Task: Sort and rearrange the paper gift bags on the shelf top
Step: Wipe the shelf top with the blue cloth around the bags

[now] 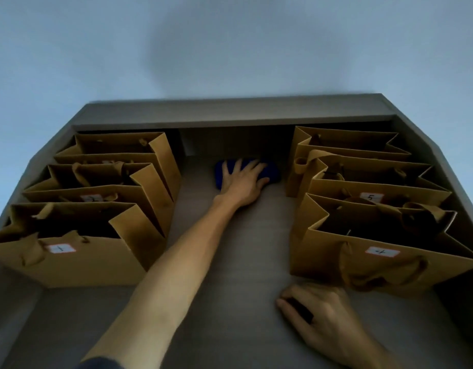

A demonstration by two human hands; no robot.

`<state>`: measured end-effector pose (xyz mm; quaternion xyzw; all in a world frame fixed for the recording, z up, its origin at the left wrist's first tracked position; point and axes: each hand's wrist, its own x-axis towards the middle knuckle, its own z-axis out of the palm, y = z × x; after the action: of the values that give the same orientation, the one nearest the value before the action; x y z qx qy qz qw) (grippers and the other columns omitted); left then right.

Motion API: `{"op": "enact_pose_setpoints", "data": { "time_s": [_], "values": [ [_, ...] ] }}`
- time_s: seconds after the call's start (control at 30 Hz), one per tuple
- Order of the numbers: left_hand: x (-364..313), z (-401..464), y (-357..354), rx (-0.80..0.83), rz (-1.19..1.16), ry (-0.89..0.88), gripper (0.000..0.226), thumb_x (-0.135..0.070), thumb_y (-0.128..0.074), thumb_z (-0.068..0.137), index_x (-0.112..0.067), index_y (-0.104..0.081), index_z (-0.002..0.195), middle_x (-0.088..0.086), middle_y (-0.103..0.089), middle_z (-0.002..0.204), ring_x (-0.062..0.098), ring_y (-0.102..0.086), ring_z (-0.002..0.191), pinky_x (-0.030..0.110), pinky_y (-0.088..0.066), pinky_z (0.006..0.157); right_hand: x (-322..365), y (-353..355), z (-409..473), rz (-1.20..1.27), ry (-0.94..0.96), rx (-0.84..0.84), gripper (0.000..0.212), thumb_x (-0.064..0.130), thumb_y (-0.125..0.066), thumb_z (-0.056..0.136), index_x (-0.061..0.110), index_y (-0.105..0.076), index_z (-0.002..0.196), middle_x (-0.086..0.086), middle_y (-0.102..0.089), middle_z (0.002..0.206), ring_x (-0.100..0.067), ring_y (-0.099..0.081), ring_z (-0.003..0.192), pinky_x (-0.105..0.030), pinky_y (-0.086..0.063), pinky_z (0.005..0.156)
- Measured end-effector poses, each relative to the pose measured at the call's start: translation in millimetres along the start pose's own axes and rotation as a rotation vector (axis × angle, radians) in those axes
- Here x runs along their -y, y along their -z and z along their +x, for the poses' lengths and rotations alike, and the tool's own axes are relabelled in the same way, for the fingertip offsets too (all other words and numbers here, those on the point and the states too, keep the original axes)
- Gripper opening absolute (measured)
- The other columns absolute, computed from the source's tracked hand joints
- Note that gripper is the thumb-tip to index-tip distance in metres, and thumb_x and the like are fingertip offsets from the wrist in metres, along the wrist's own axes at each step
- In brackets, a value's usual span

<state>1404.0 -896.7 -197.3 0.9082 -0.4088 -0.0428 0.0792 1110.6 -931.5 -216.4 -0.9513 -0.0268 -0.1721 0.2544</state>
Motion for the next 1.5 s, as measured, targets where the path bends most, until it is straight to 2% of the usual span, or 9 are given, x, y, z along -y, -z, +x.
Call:
{"op": "enact_pose_setpoints", "data": {
  "time_s": [0.2,0.37,0.47,0.6,0.93,1.1,1.27,1.37,1.5],
  "values": [
    [0,-77,-15,-0.071,-0.006,-0.17,0.051,-0.049,-0.037,0.099,-0.039,-0.026,0.148,-0.01,-0.021,0.16,0.026,-0.014,0.147,0.058,0.004,0.115,-2,-3,0,-0.018,-0.012,-0.006,0.018,0.048,-0.052,0.095,0.035,-0.064,0.09,0.018,-0.066,0.08,0.004,-0.06,0.072,-0.022,-0.053,0.064],
    [5,-43,-12,-0.062,0.0,-0.188,0.05,-0.048,-0.036,0.1,-0.037,-0.028,0.148,-0.007,-0.025,0.159,0.028,-0.016,0.147,0.057,-0.002,0.115,-2,-1,3,-0.037,-0.031,0.019,0.016,0.05,-0.051,0.094,0.038,-0.062,0.093,0.02,-0.066,0.081,0.006,-0.061,0.075,-0.019,-0.054,0.067],
    [10,0,-1,-0.02,-0.004,-0.132,0.049,-0.046,-0.034,0.101,-0.035,-0.028,0.149,-0.004,-0.024,0.159,0.029,-0.016,0.147,0.056,-0.005,0.117,1,1,3,-0.033,-0.013,0.001,0.005,0.042,-0.059,0.093,0.037,-0.059,0.092,0.018,-0.065,0.08,0.004,-0.06,0.073,-0.016,-0.05,0.067],
    [25,35,8,0.055,-0.003,-0.069,0.051,-0.047,-0.032,0.101,-0.038,-0.022,0.15,-0.005,-0.019,0.161,0.028,-0.011,0.148,0.055,-0.004,0.118,-1,0,0,-0.01,-0.025,0.008,0.008,0.041,-0.059,0.095,0.034,-0.062,0.092,0.016,-0.065,0.081,0.001,-0.059,0.073,-0.019,-0.049,0.066],
    [53,16,8,-0.015,0.047,0.078,0.051,-0.056,-0.032,0.099,-0.038,-0.031,0.147,-0.003,-0.029,0.156,0.031,-0.022,0.143,0.056,-0.014,0.114,0,-1,-3,0.022,-0.049,0.043,0.017,0.041,-0.052,0.099,0.028,-0.062,0.094,0.011,-0.063,0.079,-0.005,-0.057,0.069,-0.029,-0.05,0.062],
    [39,-38,7,-0.07,-0.014,0.023,0.046,-0.055,-0.035,0.098,-0.037,-0.04,0.14,-0.005,-0.039,0.15,0.028,-0.03,0.136,0.055,-0.019,0.11,-1,-1,-4,0.048,-0.058,0.066,0.024,0.045,-0.047,0.1,0.029,-0.064,0.098,0.012,-0.066,0.084,0.0,-0.058,0.073,-0.023,-0.051,0.063],
    [26,-143,2,-0.053,-0.01,-0.063,0.044,-0.057,-0.035,0.095,-0.043,-0.039,0.136,-0.013,-0.04,0.145,0.021,-0.033,0.133,0.051,-0.02,0.111,-2,-2,-5,0.1,-0.076,0.049,0.025,0.051,-0.042,0.098,0.036,-0.062,0.099,0.023,-0.059,0.085,0.012,-0.054,0.076,-0.005,-0.044,0.067],
    [22,-213,-5,-0.053,-0.015,-0.11,0.047,-0.062,-0.028,0.095,-0.045,-0.04,0.137,-0.017,-0.041,0.145,0.02,-0.037,0.132,0.051,-0.025,0.11,-2,-3,-6,0.111,-0.077,0.004,0.02,0.048,-0.048,0.096,0.036,-0.064,0.098,0.022,-0.061,0.083,0.01,-0.057,0.074,-0.007,-0.046,0.065],
    [9,-280,-15,-0.09,-0.071,-0.111,0.047,-0.061,-0.033,0.097,-0.044,-0.042,0.139,-0.019,-0.043,0.145,0.019,-0.042,0.13,0.049,-0.023,0.109,2,-2,-5,0.077,-0.05,-0.009,0.023,0.048,-0.047,0.094,0.035,-0.066,0.095,0.026,-0.055,0.082,0.013,-0.053,0.073,0.001,-0.04,0.068]
  ]
}}
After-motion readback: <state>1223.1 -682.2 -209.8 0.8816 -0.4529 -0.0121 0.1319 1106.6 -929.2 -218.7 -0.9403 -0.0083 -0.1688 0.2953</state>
